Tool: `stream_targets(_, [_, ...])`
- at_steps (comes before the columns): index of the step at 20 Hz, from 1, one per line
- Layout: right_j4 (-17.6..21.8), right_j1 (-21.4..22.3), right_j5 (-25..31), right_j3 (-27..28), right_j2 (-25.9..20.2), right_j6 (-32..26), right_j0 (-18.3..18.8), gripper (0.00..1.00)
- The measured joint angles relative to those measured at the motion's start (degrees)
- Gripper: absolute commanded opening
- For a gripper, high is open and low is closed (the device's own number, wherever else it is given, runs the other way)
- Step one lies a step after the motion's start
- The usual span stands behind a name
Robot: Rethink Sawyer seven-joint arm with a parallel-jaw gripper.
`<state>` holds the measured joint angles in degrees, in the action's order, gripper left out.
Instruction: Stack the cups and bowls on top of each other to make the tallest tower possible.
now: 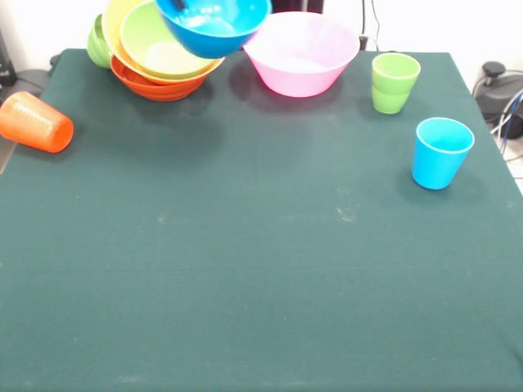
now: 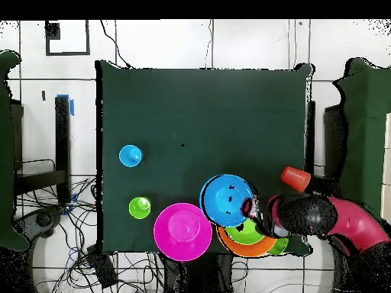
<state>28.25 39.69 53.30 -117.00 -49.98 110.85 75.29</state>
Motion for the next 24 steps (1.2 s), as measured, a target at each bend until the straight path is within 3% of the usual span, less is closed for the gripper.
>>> stream_targets(4, [0.6,-1.2,2.4,1.3,0.0,-1.1,1.0,0.0])
stream_targets(18, [1.7,-2.5,2.9,4.0,-1.2,-1.1,-2.6,0.0])
stream_targets(24, [1.8,0.2,2.9,2.0,-3.4,-1.1,1.4,0.0])
